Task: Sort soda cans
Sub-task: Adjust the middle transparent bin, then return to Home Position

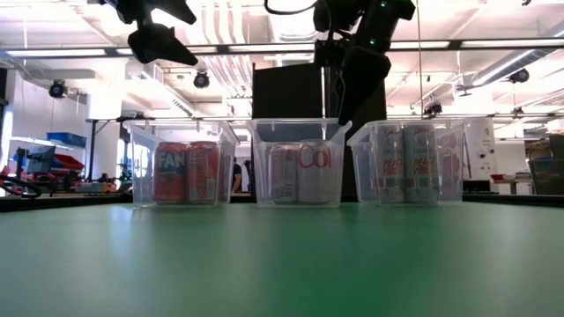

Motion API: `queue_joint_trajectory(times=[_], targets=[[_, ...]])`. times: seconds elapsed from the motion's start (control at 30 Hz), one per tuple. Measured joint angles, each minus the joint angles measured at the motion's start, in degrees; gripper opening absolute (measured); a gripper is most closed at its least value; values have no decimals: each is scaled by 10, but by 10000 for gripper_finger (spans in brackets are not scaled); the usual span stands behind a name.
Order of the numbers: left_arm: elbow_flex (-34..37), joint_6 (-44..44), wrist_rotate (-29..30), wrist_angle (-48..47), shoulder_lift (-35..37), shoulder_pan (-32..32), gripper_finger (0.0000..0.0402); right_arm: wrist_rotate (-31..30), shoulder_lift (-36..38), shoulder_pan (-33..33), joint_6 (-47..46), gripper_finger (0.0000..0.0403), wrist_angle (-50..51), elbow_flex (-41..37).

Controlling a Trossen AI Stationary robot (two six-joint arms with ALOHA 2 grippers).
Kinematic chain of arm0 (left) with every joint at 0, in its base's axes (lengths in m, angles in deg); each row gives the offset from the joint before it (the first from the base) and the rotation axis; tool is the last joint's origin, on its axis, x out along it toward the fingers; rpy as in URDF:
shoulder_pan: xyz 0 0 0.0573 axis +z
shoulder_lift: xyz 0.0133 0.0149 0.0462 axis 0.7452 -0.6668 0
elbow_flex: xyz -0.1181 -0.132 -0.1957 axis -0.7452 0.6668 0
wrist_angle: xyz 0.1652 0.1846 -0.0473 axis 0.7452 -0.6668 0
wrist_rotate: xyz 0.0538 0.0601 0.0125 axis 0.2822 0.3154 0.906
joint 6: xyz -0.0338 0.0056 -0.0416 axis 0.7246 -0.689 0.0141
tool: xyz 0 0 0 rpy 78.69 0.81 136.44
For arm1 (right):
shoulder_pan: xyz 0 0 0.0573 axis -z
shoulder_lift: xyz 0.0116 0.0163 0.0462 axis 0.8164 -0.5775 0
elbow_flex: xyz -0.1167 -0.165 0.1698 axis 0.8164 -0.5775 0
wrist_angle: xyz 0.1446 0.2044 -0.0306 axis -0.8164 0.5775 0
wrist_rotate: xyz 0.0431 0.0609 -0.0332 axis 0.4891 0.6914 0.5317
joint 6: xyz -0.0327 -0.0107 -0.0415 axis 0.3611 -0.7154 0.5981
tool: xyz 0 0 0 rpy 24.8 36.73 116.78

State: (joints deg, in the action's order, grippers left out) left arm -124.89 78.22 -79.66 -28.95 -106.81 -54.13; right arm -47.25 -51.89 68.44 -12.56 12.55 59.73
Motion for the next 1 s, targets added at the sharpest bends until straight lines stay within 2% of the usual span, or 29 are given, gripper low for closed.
queue_joint_trajectory(times=[0.27,0.33,0.4,0.6,0.7,0.87,1.0], targets=[[0,-1,0,0,0,0,350,-8,4,-1,-5,366,-1,3],[0,-25,-4,-3,6,-5,350,-8,12,-3,-19,366,1,17],[0,-72,-13,-2,22,-15,350,-7,33,-4,-23,366,-13,30],[1,-96,-9,17,97,-26,350,16,142,-7,-27,366,-94,11],[27,-138,20,66,148,-43,350,47,223,-11,-39,366,-192,-58],[136,-239,35,238,239,-54,350,68,346,-44,-83,366,-368,-237],[225,-242,73,333,293,-44,350,72,433,-90,-133,366,-474,-360]])
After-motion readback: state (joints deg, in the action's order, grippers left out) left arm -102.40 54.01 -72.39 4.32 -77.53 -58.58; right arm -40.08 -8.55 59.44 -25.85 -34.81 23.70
